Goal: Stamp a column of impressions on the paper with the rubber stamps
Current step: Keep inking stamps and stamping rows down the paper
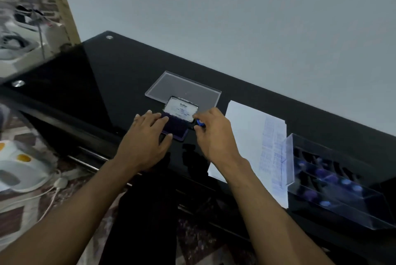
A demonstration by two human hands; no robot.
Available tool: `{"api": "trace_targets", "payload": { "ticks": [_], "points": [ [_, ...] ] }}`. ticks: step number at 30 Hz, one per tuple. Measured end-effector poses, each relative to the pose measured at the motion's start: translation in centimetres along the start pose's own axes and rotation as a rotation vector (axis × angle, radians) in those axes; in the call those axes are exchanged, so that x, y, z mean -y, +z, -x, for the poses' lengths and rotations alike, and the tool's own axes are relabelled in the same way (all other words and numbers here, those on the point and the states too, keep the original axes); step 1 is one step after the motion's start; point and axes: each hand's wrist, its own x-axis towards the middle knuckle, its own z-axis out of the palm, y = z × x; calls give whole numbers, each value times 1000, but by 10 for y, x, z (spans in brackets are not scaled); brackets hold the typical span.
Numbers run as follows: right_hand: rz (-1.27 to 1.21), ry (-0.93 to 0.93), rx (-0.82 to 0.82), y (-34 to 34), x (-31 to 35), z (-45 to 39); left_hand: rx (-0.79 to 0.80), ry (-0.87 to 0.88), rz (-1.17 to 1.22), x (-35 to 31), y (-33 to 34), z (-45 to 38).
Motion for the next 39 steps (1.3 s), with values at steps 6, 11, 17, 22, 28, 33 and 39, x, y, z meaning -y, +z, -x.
{"api": "trace_targets", "payload": {
  "ticks": [6,11,17,22,28,33,39],
  "points": [
    [-2,-12,67,22,20,-22,-5,-62,25,31,3,-2],
    [-20,-9,78,30,26,-35,8,-76,24,46,8,-10],
    [-10,-8,128,33,33,-43,42,-55,-20,57,13,-19],
    [6,24,154,35,37,-50,50,-40,-58,65,18,-19],
    [57,1,193,36,36,-54,43,-41,-84,66,22,-18],
    [78,0,215,35,35,-56,39,-44,-101,64,21,-17],
    [104,9,238,43,30,-54,33,-39,-112,64,22,-16]
  ]
}}
